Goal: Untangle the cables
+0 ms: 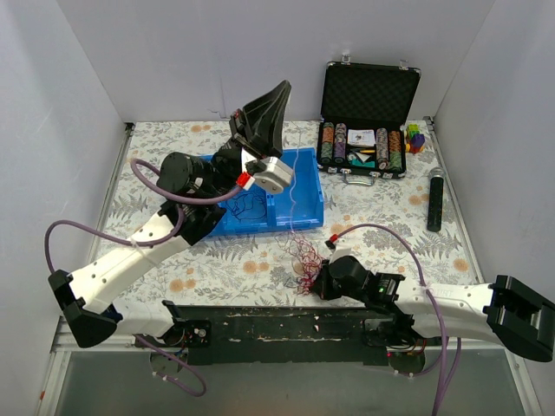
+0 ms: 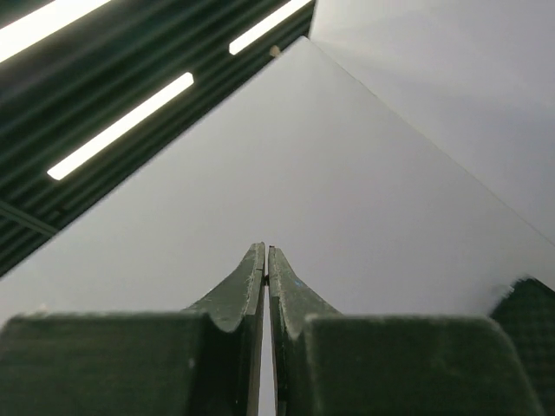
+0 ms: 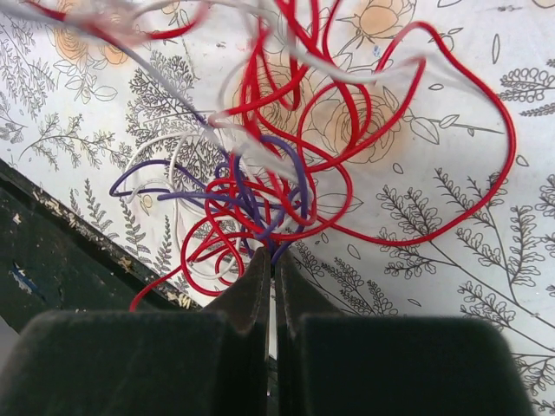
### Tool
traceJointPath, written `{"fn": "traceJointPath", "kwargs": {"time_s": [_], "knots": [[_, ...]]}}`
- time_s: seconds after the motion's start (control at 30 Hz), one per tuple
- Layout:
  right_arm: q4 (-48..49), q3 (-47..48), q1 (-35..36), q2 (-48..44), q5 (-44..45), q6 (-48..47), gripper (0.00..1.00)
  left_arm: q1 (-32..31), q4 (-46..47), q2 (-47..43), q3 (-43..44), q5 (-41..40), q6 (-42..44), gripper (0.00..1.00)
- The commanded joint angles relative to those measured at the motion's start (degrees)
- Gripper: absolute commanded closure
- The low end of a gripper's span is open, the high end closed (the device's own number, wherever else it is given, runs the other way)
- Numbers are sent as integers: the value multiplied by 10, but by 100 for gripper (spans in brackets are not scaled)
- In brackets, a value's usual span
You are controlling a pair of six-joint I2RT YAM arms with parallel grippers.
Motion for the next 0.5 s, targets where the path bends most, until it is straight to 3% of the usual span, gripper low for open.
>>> {"fn": "traceJointPath", "kwargs": {"time_s": [0.0,0.17,0.47], "knots": [[-83,-17,3,26,-8,-14,99,-8,118,38,74,-21,96,100],[-89,-24,3,16,-4,-9,99,-10,180,86,153,3,167,100],[-92,-29,2,15,-6,-5,99,-13,168,180,338,77,241,100]]}}
